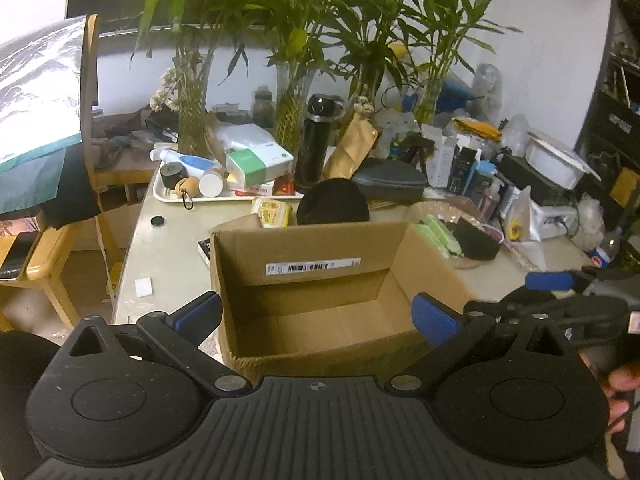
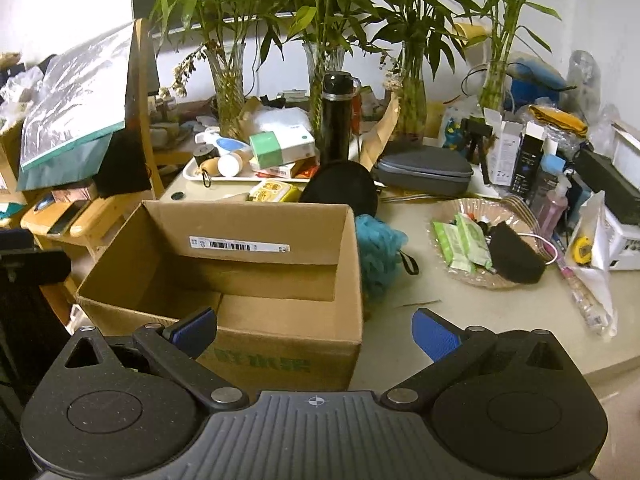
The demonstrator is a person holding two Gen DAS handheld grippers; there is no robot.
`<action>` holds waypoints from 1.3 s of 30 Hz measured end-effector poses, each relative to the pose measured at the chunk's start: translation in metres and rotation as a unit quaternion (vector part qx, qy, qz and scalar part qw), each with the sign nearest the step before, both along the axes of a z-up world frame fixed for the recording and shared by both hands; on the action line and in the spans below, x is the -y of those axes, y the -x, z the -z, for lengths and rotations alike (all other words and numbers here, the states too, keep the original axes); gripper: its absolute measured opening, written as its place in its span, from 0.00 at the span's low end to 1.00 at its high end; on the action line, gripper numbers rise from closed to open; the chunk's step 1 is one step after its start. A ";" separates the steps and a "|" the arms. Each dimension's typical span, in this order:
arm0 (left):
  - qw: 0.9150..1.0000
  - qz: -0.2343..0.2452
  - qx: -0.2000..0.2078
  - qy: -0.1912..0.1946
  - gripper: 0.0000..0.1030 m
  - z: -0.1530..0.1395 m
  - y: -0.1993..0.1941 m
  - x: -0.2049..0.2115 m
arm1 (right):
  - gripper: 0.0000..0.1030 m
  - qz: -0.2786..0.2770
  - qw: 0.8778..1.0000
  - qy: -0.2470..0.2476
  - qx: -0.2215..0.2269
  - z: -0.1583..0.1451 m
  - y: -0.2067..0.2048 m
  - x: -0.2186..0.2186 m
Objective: Organize soft objects
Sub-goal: 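Move both tools from the cardboard box toward the blue bath sponge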
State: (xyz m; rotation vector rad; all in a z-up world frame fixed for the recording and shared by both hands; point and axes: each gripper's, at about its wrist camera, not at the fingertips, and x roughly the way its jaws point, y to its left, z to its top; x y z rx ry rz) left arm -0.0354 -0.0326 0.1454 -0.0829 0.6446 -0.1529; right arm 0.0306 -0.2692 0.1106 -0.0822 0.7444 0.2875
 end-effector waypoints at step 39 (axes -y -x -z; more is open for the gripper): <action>1.000 -0.016 -0.002 -0.008 1.00 -0.040 -0.097 -0.026 | 1.00 0.001 0.998 0.048 0.050 -0.083 -0.090 -0.014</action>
